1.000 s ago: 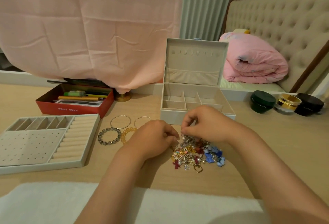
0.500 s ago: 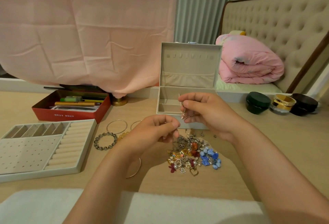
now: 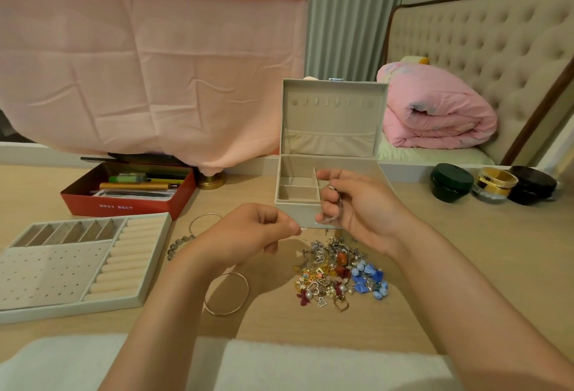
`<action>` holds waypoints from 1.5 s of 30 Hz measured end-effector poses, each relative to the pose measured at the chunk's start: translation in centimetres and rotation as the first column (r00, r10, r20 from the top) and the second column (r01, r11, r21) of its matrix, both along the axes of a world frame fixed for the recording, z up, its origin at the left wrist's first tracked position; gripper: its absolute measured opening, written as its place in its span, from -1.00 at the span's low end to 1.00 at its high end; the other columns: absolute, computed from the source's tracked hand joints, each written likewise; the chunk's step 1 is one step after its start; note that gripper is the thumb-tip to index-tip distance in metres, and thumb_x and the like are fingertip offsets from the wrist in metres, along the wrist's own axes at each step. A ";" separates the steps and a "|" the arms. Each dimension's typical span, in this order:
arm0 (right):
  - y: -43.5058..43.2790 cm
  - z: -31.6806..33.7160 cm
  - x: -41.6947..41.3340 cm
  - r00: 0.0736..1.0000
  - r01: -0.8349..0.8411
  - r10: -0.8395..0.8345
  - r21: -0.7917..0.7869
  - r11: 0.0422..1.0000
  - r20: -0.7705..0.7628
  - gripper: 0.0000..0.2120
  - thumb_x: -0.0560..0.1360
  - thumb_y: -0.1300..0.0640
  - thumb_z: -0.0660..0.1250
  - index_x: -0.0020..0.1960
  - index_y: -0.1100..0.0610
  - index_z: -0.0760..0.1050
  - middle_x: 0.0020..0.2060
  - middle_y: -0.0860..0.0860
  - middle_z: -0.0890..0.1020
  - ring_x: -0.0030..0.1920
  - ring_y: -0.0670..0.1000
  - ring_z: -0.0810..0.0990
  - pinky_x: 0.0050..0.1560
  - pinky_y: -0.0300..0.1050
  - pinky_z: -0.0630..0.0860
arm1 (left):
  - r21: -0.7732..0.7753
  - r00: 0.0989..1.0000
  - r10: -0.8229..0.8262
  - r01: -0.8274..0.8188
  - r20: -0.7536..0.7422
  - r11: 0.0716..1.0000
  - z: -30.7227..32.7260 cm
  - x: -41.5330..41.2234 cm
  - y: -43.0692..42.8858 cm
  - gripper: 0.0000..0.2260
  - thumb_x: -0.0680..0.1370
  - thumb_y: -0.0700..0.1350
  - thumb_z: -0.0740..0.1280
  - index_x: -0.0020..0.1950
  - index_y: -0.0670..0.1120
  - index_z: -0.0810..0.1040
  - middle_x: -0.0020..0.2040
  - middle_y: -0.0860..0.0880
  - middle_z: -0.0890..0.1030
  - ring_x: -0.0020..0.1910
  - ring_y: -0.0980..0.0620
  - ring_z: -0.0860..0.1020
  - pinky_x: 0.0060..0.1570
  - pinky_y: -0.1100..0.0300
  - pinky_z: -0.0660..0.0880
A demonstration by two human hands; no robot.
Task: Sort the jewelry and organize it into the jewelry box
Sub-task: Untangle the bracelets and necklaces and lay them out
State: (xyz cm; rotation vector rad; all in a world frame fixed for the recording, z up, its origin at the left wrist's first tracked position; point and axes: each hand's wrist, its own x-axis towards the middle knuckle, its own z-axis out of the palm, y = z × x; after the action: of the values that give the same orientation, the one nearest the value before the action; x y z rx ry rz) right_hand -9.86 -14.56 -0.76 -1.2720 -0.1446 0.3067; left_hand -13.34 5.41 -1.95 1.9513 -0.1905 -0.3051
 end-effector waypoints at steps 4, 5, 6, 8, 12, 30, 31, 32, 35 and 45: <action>0.6 -0.6 -0.5 0.998 -0.028 0.048 -0.334 0.942 0.051 -0.71 0.66 0.31 0.04 0.10 0.15 0.53 -0.43 -0.04 0.35 -0.50 -0.06 0.24 -0.38 -0.12 0.40 | 0.059 1.000 -0.021 0.021 -0.006 0.998 0.5 -0.5 0.4 -0.85 0.58 -0.06 0.40 -0.04 -0.13 0.70 -0.39 0.03 0.52 -0.50 0.22 0.38 -0.47 0.39 0.31; 0.7 -0.6 -0.7 0.995 -0.044 0.077 -0.413 0.910 0.064 -0.72 0.67 0.28 0.06 0.09 0.15 0.55 -0.43 -0.05 0.35 -0.50 -0.06 0.24 -0.38 -0.12 0.37 | 0.079 1.000 -0.030 0.030 -0.002 0.996 0.6 -0.5 0.5 -0.84 0.58 -0.05 0.39 -0.04 -0.11 0.69 -0.39 0.03 0.52 -0.49 0.22 0.39 -0.43 0.37 0.34; 0.6 -0.5 -1.1 0.990 -0.060 0.113 -0.485 0.873 0.082 -0.73 0.68 0.24 0.08 0.09 0.13 0.57 -0.43 -0.05 0.34 -0.49 -0.07 0.25 -0.38 -0.13 0.36 | 0.088 0.999 -0.041 0.041 -0.002 0.995 0.7 -0.6 0.4 -0.84 0.59 -0.04 0.38 -0.04 -0.10 0.69 -0.39 0.03 0.52 -0.46 0.20 0.40 -0.36 0.34 0.40; 0.2 0.1 -1.7 0.975 -0.097 0.198 -0.605 0.790 0.103 -0.74 0.69 0.12 0.15 0.08 0.08 0.62 -0.42 -0.08 0.34 -0.46 -0.08 0.25 -0.39 -0.17 0.29 | 0.045 0.999 -0.053 0.054 -0.013 0.998 0.9 -0.5 0.1 -0.83 0.60 -0.05 0.37 -0.03 -0.14 0.67 -0.42 0.07 0.46 -0.43 0.14 0.41 -0.16 0.19 0.59; -2.3 1.8 -3.2 0.943 -0.150 0.326 -0.778 0.610 0.074 -0.68 0.64 -0.09 0.24 -0.16 -0.05 0.68 -0.45 -0.17 0.43 -0.45 -0.10 0.28 -0.37 -0.16 0.24 | 0.097 0.993 -0.100 0.094 0.059 0.991 2.0 -0.7 -2.0 -0.81 0.62 -0.03 0.34 -0.02 -0.13 0.65 -0.41 0.11 0.45 -0.46 0.20 0.38 -0.24 0.24 0.57; -24.6 2.4 -4.6 1.000 0.005 -0.015 -0.904 0.427 -0.002 -0.84 0.65 0.05 0.27 0.02 0.07 0.60 -0.25 -0.02 0.63 -0.29 -0.06 0.55 -0.34 -0.19 0.40 | 0.713 0.838 -0.507 0.230 0.201 0.662 4.7 6.0 -22.8 -0.85 0.64 -0.06 0.27 0.06 0.08 0.64 -0.10 0.20 0.56 -0.05 0.13 0.52 -0.02 0.23 0.37; -25.3 1.8 -4.3 0.999 0.041 -0.047 -0.914 0.405 0.024 -0.85 0.64 0.06 0.29 0.03 0.08 0.62 -0.25 -0.01 0.63 -0.28 -0.05 0.56 -0.28 -0.15 0.46 | 0.729 0.834 -0.515 0.227 0.198 0.646 4.4 6.6 -24.0 -0.84 0.65 -0.07 0.25 0.07 0.08 0.64 -0.06 0.17 0.57 -0.02 0.11 0.53 -0.02 0.23 0.38; -25.6 1.1 -4.0 0.996 0.069 -0.076 -0.918 0.392 0.043 -0.86 0.63 0.08 0.32 0.03 0.09 0.63 -0.25 0.00 0.64 -0.28 -0.04 0.57 -0.21 -0.10 0.53 | 0.744 0.831 -0.522 0.222 0.193 0.630 4.1 7.1 -24.9 -0.83 0.65 -0.08 0.24 0.07 0.07 0.63 -0.01 0.13 0.59 0.01 0.09 0.54 -0.01 0.23 0.38; -26.4 -0.8 -3.0 0.980 0.148 -0.183 -0.909 0.390 0.081 -0.91 0.57 0.13 0.39 -0.09 0.07 0.65 -0.26 0.04 0.67 -0.27 0.01 0.60 -0.02 0.03 0.62 | 0.805 0.822 -0.546 0.211 0.160 0.554 2.5 9.0 -27.3 -0.82 0.63 -0.17 0.26 0.11 0.01 0.63 0.10 0.03 0.62 0.09 0.01 0.56 0.05 0.19 0.44; -26.3 -3.6 -1.1 0.944 0.291 -0.201 -0.949 0.122 0.263 -0.88 0.54 0.08 0.40 -0.03 -0.10 0.69 -0.05 -0.17 0.68 -0.03 -0.09 0.60 0.02 -0.13 0.55 | 0.888 0.820 -0.567 0.201 0.078 0.413 -1.8 12.4 -30.2 -0.80 0.60 -0.19 0.24 0.12 0.02 0.60 0.14 -0.02 0.57 0.10 -0.06 0.54 0.11 0.12 0.52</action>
State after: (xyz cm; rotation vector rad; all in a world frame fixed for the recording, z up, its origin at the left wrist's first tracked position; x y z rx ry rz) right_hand -10.93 -40.88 -4.40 -2.6524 0.3039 -0.0022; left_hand -0.95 -24.77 -3.76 2.9738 -0.9361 -0.3733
